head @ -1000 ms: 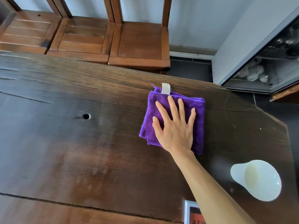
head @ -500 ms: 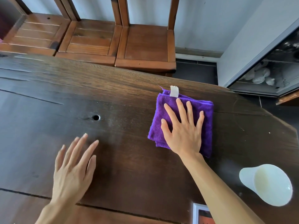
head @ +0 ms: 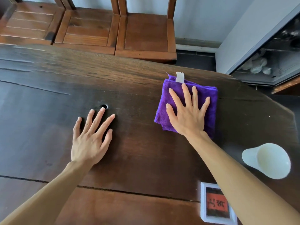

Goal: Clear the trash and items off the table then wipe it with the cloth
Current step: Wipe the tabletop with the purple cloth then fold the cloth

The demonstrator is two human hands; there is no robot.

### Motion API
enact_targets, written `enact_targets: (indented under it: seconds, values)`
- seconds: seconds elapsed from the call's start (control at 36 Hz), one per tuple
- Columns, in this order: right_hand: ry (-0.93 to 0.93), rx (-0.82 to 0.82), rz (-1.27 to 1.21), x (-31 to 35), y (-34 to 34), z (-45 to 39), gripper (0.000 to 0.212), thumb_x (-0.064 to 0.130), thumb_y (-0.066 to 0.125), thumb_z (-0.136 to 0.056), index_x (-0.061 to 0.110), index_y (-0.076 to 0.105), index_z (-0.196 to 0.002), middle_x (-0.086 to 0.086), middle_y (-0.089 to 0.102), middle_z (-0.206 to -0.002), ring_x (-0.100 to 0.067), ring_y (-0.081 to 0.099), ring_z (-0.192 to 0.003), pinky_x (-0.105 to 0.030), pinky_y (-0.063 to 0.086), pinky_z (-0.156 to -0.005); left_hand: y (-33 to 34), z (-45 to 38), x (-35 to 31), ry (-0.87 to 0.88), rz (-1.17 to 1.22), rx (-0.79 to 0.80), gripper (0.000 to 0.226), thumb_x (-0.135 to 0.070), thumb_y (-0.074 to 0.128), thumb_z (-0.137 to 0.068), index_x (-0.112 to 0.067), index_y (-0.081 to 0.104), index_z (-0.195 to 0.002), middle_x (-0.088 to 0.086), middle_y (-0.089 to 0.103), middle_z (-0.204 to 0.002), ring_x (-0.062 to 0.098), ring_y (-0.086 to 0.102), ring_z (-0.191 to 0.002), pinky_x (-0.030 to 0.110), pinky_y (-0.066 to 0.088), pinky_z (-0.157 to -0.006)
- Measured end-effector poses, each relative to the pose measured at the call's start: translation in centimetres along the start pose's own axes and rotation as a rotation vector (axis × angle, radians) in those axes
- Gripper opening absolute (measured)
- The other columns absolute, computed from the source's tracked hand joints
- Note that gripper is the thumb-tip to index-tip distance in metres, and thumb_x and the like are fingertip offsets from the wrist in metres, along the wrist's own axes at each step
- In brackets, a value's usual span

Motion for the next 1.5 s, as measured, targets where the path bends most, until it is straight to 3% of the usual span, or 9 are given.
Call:
enact_targets:
  seconds: [0.36, 0.53, 0.97, 1.36, 1.5]
  values:
    - [-0.016, 0.047, -0.010, 3.2, -0.5, -8.6, 0.060, 0.068, 0.014, -0.097, 0.053, 0.014, -0.155, 0.002, 0.010, -0.170, -0.035, 0.004, -0.156, -0.080, 0.002, -0.112, 0.0, -0.1, 0.1, 0.003, 0.045, -0.016, 0.054, -0.049, 0.025, -0.104, -0.049, 0.025, -0.158, -0.014, 0.015, -0.172, 0.019, 0.012, -0.160, 0.053, 0.010, -0.126]
    - [0.004, 0.041, -0.001, 3.6, -0.6, -8.3, 0.061, 0.071, 0.013, -0.097, 0.053, 0.012, -0.156, 0.004, 0.006, -0.171, -0.034, 0.001, -0.157, -0.079, 0.000, -0.113, 0.0, -0.2, 0.1, 0.013, 0.062, -0.015, 0.054, -0.050, 0.024, -0.104, -0.048, 0.027, -0.158, -0.012, 0.015, -0.172, 0.020, 0.010, -0.160, 0.054, 0.008, -0.126]
    - [0.175, 0.039, -0.047, 6.3, 0.9, 6.3, 0.062, 0.069, 0.017, -0.098, 0.052, 0.010, -0.157, 0.006, 0.000, -0.171, -0.030, -0.003, -0.157, -0.078, -0.001, -0.113, 0.1, -0.2, -0.1, 0.046, 0.105, -0.022, 0.054, -0.050, 0.024, -0.104, -0.045, 0.027, -0.158, -0.008, 0.017, -0.172, 0.023, 0.008, -0.159, 0.057, 0.005, -0.124]
    - [0.097, 0.044, -0.030, 10.6, 1.9, 20.6, 0.060, 0.067, 0.024, -0.100, 0.049, 0.019, -0.157, 0.001, 0.009, -0.171, -0.034, 0.005, -0.157, -0.079, 0.006, -0.112, 0.5, 0.2, 0.1, 0.080, 0.087, 0.127, 0.059, -0.060, 0.006, -0.103, -0.050, 0.004, -0.160, -0.010, -0.005, -0.173, 0.021, -0.010, -0.160, 0.052, -0.010, -0.125]
    - [0.090, 0.085, -0.047, 12.0, 2.0, 26.1, 0.061, 0.067, 0.025, -0.100, 0.049, 0.020, -0.157, 0.000, 0.010, -0.171, -0.034, 0.006, -0.157, -0.079, 0.005, -0.111, 0.2, 4.2, 2.1, 0.160, 0.060, 0.138, 0.057, -0.060, 0.003, -0.103, -0.051, 0.000, -0.160, -0.012, -0.005, -0.173, 0.016, -0.009, -0.159, 0.044, -0.007, -0.128]
Point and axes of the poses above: each hand's wrist, its own z-axis away from the middle knuckle, its own y-axis out of the palm, x = y × z, the point moved 7 cm from there along -z, towards the middle knuckle
